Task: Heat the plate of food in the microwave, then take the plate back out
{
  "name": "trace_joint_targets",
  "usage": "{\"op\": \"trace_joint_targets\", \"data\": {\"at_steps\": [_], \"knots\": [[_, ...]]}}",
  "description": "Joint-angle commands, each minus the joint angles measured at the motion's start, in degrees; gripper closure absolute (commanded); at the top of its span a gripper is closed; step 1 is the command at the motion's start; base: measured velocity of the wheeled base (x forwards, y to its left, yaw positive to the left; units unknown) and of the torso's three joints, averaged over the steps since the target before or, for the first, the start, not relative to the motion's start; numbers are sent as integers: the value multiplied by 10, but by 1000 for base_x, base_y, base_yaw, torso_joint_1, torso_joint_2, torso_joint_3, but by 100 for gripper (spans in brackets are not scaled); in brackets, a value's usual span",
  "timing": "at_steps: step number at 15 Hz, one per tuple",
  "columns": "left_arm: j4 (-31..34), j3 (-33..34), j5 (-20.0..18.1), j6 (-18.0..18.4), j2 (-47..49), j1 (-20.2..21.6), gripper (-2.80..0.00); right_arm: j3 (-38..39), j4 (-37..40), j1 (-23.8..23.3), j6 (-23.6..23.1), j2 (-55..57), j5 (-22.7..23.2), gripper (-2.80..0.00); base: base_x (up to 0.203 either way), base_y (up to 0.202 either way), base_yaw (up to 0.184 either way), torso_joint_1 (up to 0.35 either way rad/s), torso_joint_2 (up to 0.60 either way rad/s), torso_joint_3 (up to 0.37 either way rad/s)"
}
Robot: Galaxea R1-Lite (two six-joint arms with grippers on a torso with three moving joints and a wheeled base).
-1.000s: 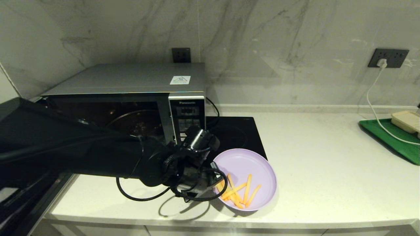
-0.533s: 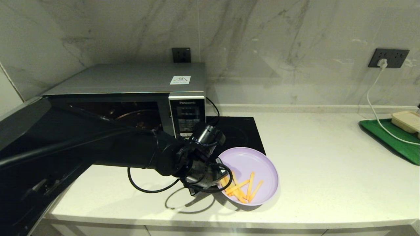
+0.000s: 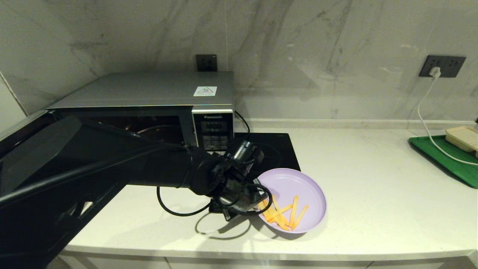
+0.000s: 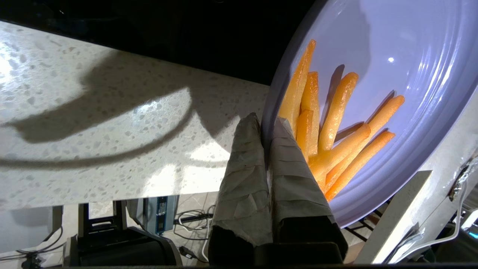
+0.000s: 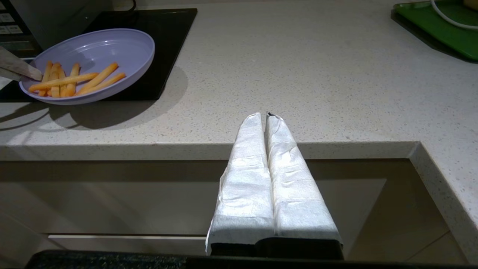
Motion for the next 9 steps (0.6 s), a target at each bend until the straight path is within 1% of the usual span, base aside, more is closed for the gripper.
{"op": "trace_joint_targets", "data": {"at_steps": [1,9], "knots": [[0,-9,-1,-5,14,1,0,0,0,0,0,0,0,0,0,0,0,0,0,0],[2,-23,-3,-4,35,0,0,0,0,0,0,0,0,0,0,0,0,0,0,0]]}}
